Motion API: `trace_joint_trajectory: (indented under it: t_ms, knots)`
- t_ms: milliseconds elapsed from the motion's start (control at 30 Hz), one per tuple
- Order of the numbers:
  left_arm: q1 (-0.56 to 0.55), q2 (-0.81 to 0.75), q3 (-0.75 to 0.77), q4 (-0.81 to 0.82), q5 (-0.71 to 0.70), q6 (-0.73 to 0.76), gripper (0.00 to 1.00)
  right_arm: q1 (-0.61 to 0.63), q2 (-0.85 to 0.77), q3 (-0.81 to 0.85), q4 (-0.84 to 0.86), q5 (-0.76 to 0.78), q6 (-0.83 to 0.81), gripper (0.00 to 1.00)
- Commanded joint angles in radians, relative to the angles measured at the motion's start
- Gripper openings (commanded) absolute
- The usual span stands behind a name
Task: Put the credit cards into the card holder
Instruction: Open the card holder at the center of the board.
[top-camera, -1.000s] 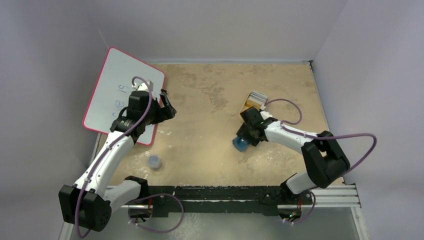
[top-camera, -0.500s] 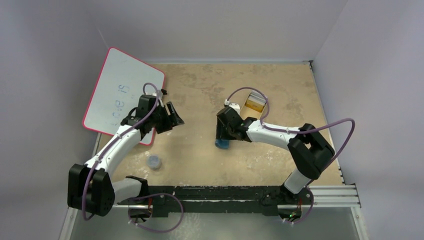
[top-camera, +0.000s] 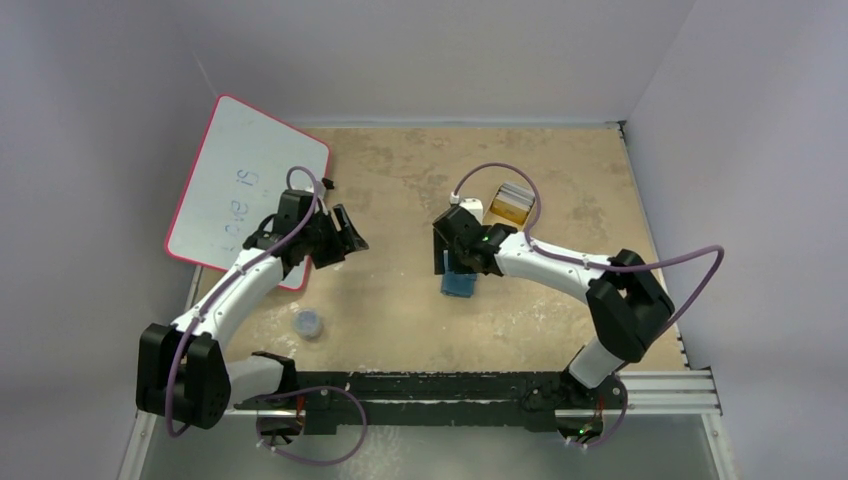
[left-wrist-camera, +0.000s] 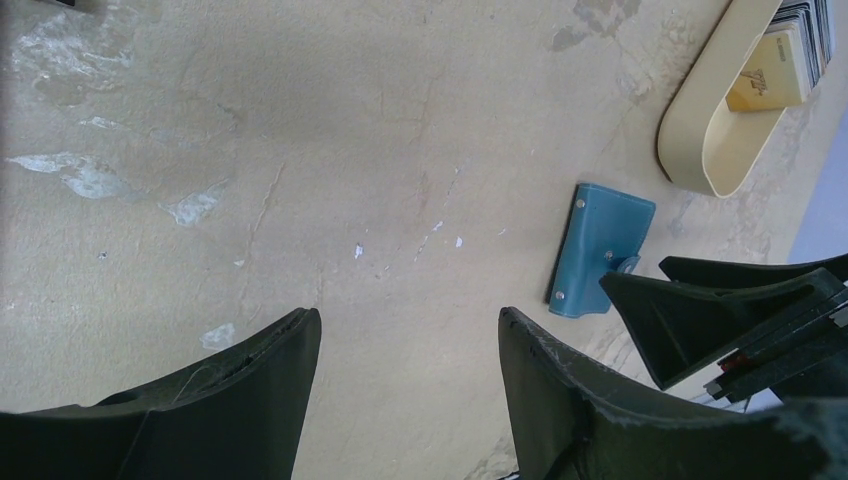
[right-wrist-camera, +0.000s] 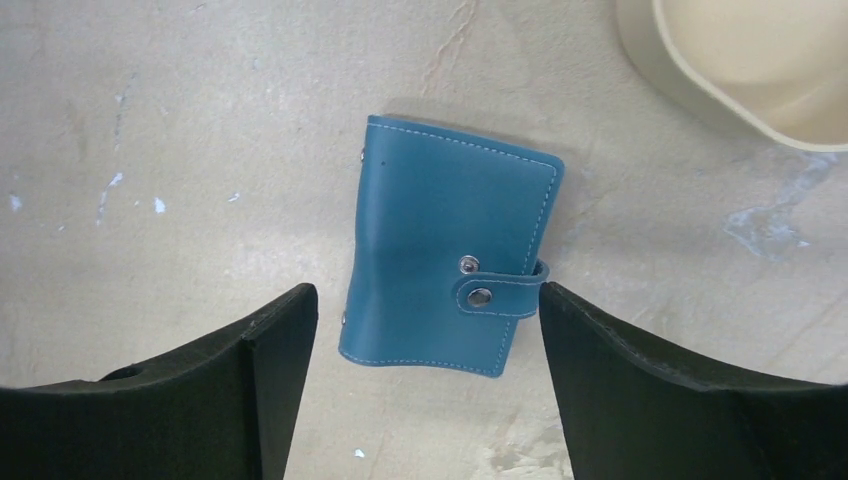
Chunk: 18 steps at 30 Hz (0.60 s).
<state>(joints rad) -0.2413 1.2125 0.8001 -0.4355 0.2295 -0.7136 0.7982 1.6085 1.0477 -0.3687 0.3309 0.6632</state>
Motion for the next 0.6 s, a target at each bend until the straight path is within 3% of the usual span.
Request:
trace_joint_trajectory:
  t_ms: [0, 67, 167, 233, 567]
  knots:
    - [0.005, 0.002, 0.025, 0.011, -0.012, 0.022, 0.64, -0.001, 0.023, 0.069, -0.103, 0.090, 0.034, 0.85]
    - [0.004, 0.000, 0.028, 0.006, -0.017, 0.027, 0.65, -0.001, 0.019, 0.065, -0.098, 0.089, 0.040, 0.79]
    - [0.004, -0.002, 0.037, -0.005, -0.029, 0.035, 0.65, -0.001, 0.025, 0.047, -0.093, 0.052, 0.060, 0.60]
    - [0.005, -0.004, 0.037, -0.011, -0.034, 0.038, 0.65, -0.001, 0.041, 0.045, -0.094, 0.057, 0.074, 0.55]
    - [0.004, -0.015, 0.037, -0.022, -0.048, 0.044, 0.65, -0.001, 0.126, 0.050, -0.158, 0.159, 0.141, 0.58]
